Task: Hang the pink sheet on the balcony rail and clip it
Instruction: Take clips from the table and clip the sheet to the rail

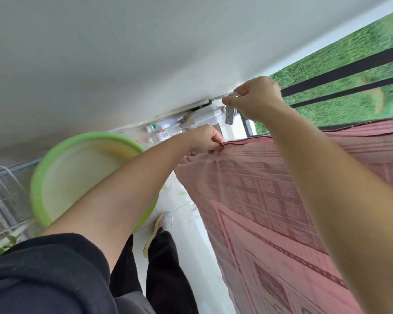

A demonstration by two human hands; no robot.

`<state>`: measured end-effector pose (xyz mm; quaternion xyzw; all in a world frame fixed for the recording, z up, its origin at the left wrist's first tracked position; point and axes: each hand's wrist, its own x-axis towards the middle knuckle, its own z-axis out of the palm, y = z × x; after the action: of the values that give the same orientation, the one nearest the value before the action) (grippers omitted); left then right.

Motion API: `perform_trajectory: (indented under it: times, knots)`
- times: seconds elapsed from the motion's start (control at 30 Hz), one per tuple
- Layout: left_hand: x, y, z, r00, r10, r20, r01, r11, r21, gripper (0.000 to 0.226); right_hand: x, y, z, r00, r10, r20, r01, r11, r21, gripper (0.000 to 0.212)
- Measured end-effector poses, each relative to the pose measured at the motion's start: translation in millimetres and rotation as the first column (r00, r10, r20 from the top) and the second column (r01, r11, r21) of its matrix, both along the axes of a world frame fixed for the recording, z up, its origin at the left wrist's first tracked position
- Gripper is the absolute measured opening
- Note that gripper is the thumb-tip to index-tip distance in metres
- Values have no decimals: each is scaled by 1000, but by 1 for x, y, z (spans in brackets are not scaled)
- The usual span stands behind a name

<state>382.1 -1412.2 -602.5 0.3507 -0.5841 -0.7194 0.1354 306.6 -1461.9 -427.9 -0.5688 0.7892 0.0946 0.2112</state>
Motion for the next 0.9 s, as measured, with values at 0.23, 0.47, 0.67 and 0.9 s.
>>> perform_trajectory:
  times: [0.23,0.47,0.67,0.9]
  knots:
    - [3,13,-15,982,175,67,-168,981,-100,14,-2,1,-4,995,94,-20,-93,994,51,42]
    - [7,19,-13,982,175,74,-161,974,-159,22,-1,15,-24,961,267,-68,-260,961,98,28]
    - [9,23,-7,986,143,87,-127,976,-175,24,-3,20,-32,963,262,-64,-256,963,89,26]
    - [8,25,-4,977,146,157,-130,986,-106,32,-4,25,-35,957,282,-64,-272,954,127,26]
